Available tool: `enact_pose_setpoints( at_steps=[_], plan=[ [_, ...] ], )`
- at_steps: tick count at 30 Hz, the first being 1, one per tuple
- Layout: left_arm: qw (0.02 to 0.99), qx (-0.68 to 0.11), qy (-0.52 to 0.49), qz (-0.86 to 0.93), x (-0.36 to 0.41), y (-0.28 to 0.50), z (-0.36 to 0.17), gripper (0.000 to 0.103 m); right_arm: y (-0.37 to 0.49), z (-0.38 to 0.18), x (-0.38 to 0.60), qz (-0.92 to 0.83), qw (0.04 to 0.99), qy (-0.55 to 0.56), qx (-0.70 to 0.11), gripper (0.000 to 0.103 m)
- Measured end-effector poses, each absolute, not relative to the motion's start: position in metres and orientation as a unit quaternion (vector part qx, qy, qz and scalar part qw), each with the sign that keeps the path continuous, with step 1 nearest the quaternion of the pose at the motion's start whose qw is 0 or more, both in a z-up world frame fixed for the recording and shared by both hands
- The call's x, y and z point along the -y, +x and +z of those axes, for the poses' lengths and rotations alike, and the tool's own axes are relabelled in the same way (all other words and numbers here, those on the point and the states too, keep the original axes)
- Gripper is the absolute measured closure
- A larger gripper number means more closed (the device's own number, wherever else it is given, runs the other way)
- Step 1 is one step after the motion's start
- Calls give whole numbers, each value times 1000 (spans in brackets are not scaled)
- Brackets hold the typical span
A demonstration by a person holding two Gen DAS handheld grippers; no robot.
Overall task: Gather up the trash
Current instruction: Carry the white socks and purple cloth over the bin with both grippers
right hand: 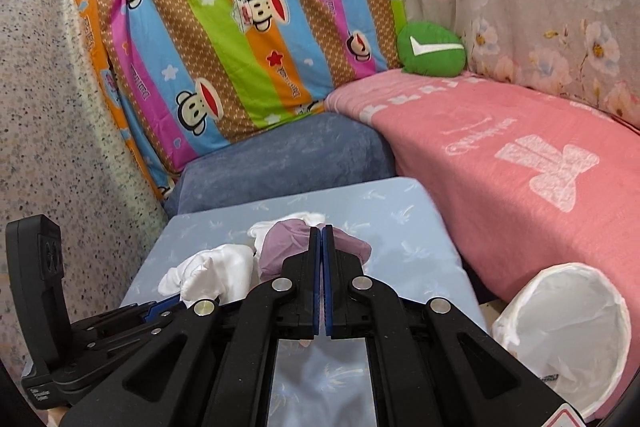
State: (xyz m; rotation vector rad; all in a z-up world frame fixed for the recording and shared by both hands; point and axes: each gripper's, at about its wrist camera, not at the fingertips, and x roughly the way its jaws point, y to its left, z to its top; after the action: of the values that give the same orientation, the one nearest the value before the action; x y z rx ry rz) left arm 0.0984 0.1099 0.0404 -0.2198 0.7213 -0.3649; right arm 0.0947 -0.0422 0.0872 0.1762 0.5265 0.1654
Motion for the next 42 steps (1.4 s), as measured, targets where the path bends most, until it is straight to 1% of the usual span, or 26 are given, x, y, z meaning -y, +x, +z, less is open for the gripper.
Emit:
enact_pose_setpoints(
  at_steps=[14, 25, 30, 42],
  plan=[
    [919, -326, -77, -210, -64, 75, 67, 88, 42, 137, 106, 45, 974, 90, -202, 102],
    [907, -331, -43, -256, -8, 66, 72, 88, 16, 156, 164, -6, 980, 86, -178, 102],
    [899, -339, -23, -275, 23, 67, 68, 88, 9, 160, 187, -27, 980, 84, -178, 102],
    [880, -353, 16, -317, 86, 66, 61, 87, 2, 150, 246, -77, 974, 94, -190, 102]
  ],
)
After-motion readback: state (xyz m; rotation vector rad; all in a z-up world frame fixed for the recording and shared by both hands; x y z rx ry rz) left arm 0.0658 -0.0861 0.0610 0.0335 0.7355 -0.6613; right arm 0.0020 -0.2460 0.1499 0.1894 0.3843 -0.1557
